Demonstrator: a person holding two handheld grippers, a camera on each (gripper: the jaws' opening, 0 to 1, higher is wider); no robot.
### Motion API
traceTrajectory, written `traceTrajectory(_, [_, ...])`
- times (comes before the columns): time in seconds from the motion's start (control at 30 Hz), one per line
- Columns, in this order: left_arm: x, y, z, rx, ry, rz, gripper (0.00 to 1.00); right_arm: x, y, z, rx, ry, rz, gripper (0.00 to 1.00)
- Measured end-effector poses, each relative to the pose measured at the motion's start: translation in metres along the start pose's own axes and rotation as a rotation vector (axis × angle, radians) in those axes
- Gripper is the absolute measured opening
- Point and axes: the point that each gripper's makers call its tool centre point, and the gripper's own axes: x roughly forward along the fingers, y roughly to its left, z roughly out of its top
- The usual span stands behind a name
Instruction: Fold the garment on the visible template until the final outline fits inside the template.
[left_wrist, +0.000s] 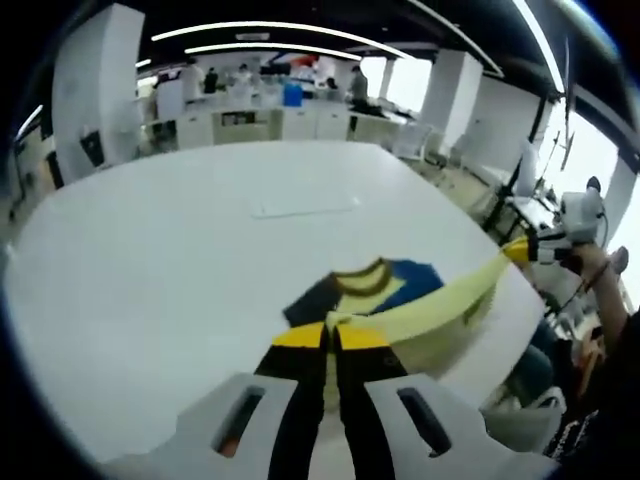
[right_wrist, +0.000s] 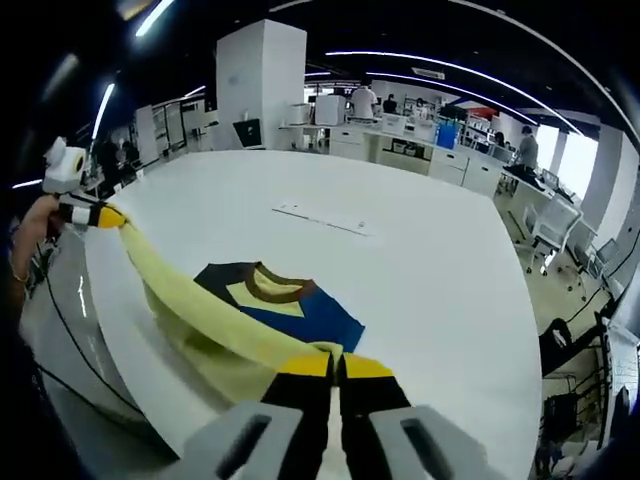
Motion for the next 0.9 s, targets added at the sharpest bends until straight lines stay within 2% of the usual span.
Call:
traceTrajectory(0.07, [0.01,0.007,0.006,-0.002,-0.011,0.016,0.0,0.005,-0.001,0.006,0.006,-0.009,-0.004,0.0])
traceTrajectory(0.33, [0.041,0.022,0.012,-0.02,0.0,0.043,0.0,0.034,-0.014,0.021,0.01,-0.014,-0.016,0.0])
traceTrajectory(0.47, [0.057,0.03,0.017,-0.027,-0.015,0.07,0.0,0.046,-0.021,0.025,0.007,-0.015,-0.025,0.0])
traceTrajectory(0.53, [0.065,0.034,0.021,-0.041,-0.04,0.09,0.0,0.055,-0.026,0.027,0.013,-0.016,-0.03,0.0])
traceTrajectory(0.67, [0.08,0.038,0.021,-0.049,-0.045,0.101,0.0,0.069,-0.032,0.025,0.019,-0.009,-0.053,0.0])
traceTrajectory(0.73, [0.093,0.043,0.022,-0.026,-0.077,0.119,0.0,0.082,-0.036,0.024,0.043,-0.011,-0.053,0.0])
traceTrajectory(0.77, [0.096,0.042,0.02,-0.027,-0.071,0.12,0.0,0.086,-0.037,0.022,0.076,-0.009,-0.052,0.0])
traceTrajectory(0.9, [0.113,0.053,0.009,-0.016,-0.053,0.157,0.0,0.106,-0.043,0.018,0.098,-0.003,-0.046,0.0])
